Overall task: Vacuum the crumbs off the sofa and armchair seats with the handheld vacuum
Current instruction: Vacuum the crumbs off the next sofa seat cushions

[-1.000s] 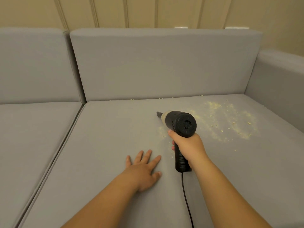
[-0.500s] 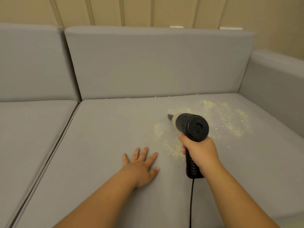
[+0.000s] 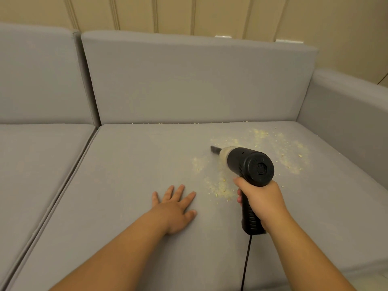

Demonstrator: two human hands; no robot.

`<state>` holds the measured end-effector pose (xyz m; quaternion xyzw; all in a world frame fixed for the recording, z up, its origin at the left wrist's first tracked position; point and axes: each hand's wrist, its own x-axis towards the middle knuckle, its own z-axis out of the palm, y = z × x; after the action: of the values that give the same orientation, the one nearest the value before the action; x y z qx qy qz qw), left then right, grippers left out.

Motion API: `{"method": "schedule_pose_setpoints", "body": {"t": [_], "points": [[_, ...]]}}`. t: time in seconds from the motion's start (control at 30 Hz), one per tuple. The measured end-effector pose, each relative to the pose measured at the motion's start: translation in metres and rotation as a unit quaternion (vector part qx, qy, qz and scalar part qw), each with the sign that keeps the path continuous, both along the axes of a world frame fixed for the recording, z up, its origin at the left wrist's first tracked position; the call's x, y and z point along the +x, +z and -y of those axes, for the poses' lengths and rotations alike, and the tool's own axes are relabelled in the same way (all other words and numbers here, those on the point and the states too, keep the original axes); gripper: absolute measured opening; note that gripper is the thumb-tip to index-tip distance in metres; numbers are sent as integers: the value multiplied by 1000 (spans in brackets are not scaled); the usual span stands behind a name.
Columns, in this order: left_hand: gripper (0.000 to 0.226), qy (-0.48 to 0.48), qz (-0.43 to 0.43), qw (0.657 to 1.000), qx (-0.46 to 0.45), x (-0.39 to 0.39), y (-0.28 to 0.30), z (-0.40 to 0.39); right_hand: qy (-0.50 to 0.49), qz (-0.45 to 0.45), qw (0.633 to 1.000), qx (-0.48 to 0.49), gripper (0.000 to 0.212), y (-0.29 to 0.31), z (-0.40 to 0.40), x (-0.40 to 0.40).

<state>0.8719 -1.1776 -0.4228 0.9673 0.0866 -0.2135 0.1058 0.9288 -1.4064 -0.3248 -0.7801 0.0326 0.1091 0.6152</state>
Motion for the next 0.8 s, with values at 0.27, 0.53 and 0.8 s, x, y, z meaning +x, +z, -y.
{"method": "schedule_pose_setpoints", "body": {"t": [0.27, 0.53, 0.8], "points": [[67, 2, -9, 1000, 2, 2, 2, 0, 76, -27, 997, -12, 24, 7, -4, -13], [68, 29, -18, 999, 18, -2, 10, -7, 10, -16, 999, -45, 28, 12, 22, -32], [70, 42, -30, 998, 20, -2, 9, -11, 86, -14, 993, -79, 29, 5, 4, -41]]}}
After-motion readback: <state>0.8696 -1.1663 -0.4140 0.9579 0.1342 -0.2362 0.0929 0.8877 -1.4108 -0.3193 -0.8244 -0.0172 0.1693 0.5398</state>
